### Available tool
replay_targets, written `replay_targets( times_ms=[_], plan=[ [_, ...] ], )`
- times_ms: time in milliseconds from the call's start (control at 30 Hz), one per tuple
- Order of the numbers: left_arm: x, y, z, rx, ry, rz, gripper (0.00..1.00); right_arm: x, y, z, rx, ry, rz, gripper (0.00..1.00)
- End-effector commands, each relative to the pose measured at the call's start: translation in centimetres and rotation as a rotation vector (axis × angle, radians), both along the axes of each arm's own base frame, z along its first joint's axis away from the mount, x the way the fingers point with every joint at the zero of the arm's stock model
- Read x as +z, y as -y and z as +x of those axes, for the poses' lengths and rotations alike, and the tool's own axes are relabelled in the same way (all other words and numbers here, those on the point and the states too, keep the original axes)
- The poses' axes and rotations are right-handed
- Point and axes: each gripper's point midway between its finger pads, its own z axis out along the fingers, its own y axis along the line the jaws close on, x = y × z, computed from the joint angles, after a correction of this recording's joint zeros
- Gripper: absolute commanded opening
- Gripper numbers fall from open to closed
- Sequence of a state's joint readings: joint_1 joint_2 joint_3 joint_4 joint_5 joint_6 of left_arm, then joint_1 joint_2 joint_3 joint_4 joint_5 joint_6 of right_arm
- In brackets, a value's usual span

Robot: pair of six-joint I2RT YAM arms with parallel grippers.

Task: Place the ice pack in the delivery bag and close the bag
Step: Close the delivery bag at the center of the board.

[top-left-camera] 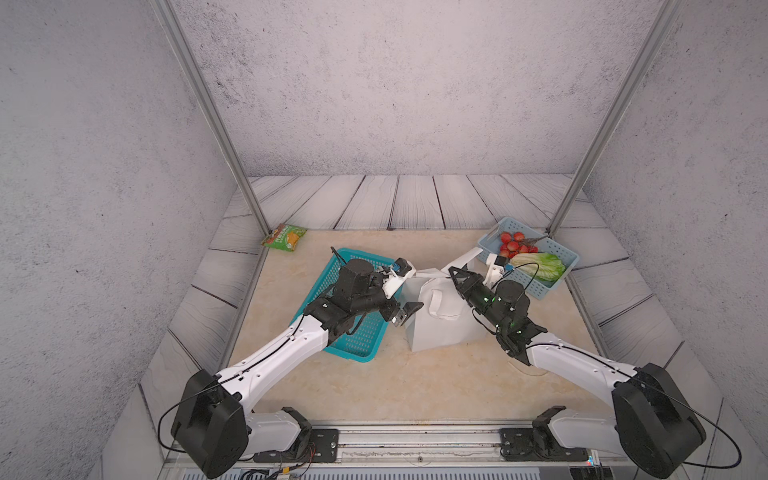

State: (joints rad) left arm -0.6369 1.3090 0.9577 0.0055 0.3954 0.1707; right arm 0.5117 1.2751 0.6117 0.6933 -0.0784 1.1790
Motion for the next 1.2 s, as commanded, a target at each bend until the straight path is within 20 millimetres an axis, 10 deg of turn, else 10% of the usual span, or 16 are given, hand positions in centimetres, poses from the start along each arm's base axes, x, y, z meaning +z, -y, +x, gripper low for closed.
replay_targets(
  times_ms=[0,333,667,1167],
  plan=[
    [2.7,0.5,2.8,0.086,0.111,-0.094,1.00,-2.4,0.1,0.0,-0.003,-0.068,-0.024,0.00],
    [-0.6,2.9,4.1,0.016,0.043,-0.126,0.98,-2.2,0.2,-0.1,-0.009,-0.067,-0.012,0.00],
    [-2.1,1.6,4.4,-0.029,-0.081,-0.213,0.25,-2.3,0.8,-0.6,-0.019,-0.063,-0.026,0.00],
    [-1.2,3.5,2.7,-0.187,-0.157,-0.269,0.02,-1.8,-0.3,-1.7,0.082,-0.057,-0.165,0.14]
  ],
)
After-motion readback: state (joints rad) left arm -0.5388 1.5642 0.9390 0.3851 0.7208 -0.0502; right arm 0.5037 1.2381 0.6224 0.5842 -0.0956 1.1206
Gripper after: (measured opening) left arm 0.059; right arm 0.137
